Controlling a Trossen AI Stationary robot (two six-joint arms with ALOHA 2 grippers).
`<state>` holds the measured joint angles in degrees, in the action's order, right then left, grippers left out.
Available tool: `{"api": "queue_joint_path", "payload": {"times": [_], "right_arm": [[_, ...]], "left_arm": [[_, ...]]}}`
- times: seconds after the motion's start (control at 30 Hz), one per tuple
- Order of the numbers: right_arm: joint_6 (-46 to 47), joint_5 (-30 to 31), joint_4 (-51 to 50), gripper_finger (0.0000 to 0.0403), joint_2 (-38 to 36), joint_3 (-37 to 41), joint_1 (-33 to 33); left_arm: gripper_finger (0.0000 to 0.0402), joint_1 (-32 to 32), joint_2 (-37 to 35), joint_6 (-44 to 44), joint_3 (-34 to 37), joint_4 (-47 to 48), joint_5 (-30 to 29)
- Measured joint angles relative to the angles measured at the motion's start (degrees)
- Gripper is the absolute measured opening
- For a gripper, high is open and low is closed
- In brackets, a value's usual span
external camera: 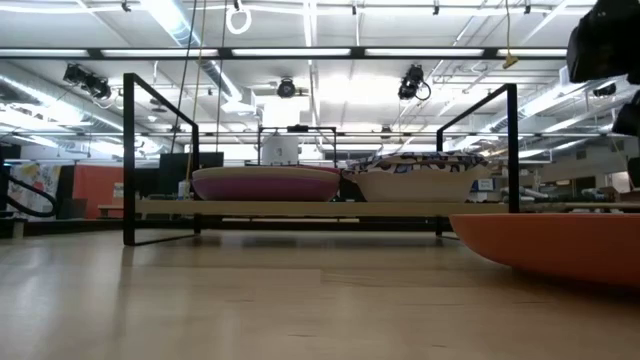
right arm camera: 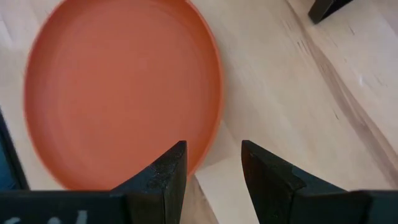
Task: Place and stack plates onto a shelf
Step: Stack the orange plate on top of the pink plate on the shelf
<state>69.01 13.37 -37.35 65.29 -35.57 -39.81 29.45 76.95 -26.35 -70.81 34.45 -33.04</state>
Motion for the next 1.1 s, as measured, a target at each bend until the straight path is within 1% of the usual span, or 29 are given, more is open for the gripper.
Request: {"api": "queue_joint_path", "payload": {"times": [0.2, 0.4, 0.53, 0.63, 0.8, 1.1], "right_arm": [[-0.17, 1.87, 3.74, 0.0158, -0.01, 2.57, 0.00], [-0.17, 2.20, 6.90, 0.0158, 0.00, 4.87, 0.04], [-0.18, 4.25, 9.43, 0.0158, 0.23, 6.18, 0.17], [-0.19, 5.70, 9.51, 0.0158, 0.98, 6.25, 0.17], [-0.18, 6.60, 10.20, 0.0158, 3.94, 6.25, 0.19], [-3.13, 6.22, 17.23, 0.0158, 11.93, 6.25, 0.21]], "left_arm": [[0.0103, 0.00, 0.00, 0.02, 0.00, -0.01, 0.00], [0.0103, 0.00, -0.02, 0.04, 0.00, 0.01, 0.00], [0.0103, 0.00, -0.02, 0.04, 0.00, 0.01, 0.00], [0.0103, 0.00, -0.02, 0.04, 0.00, 0.01, 0.00], [0.0103, -0.02, -0.02, 0.02, 0.00, 0.01, 0.00], [0.0103, -0.02, -0.02, 0.02, 0.00, 0.01, 0.00]]}}
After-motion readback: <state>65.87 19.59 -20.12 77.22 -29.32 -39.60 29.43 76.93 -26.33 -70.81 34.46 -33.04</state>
